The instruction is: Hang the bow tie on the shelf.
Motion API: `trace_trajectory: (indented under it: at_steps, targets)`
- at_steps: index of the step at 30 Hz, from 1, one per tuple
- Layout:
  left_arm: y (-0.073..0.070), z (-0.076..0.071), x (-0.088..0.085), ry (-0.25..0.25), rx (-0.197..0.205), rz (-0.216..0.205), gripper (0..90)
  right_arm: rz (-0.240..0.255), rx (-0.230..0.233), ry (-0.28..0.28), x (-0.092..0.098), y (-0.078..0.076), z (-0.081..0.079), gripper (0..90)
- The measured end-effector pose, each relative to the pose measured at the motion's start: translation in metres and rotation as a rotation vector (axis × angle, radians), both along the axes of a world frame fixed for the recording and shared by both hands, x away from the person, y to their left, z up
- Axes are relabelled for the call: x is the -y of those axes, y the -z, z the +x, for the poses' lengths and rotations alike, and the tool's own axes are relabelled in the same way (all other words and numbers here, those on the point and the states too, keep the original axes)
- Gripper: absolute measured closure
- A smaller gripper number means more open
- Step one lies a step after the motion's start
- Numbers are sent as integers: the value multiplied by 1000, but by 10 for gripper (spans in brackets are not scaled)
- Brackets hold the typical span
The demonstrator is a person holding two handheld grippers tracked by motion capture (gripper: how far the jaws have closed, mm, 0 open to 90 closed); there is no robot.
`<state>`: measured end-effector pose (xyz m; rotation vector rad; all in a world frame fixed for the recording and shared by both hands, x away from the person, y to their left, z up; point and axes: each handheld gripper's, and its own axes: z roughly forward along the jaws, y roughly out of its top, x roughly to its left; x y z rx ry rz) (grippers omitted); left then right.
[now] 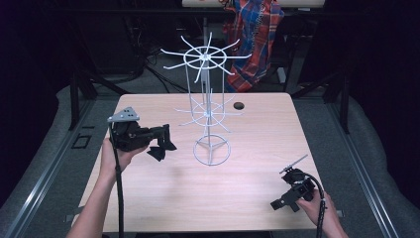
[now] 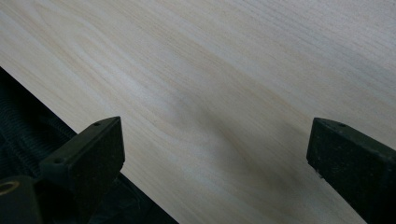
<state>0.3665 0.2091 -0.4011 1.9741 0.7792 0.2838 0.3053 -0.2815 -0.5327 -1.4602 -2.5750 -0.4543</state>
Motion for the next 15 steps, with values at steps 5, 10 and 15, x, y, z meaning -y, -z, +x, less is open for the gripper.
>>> trace_trajectory:
  at_steps: [5, 10, 15]
  targets:
    - [-2, -1, 1, 9, 2, -16, 844, -4, -1, -4, 0, 0, 0, 37]
    - [-5, -1, 4, 16, 7, -33, 844, 15, 0, 7, -1, 1, 0, 37]
    - [-5, -1, 8, 23, 8, -32, 844, 13, 1, 1, 0, 0, 0, 37]
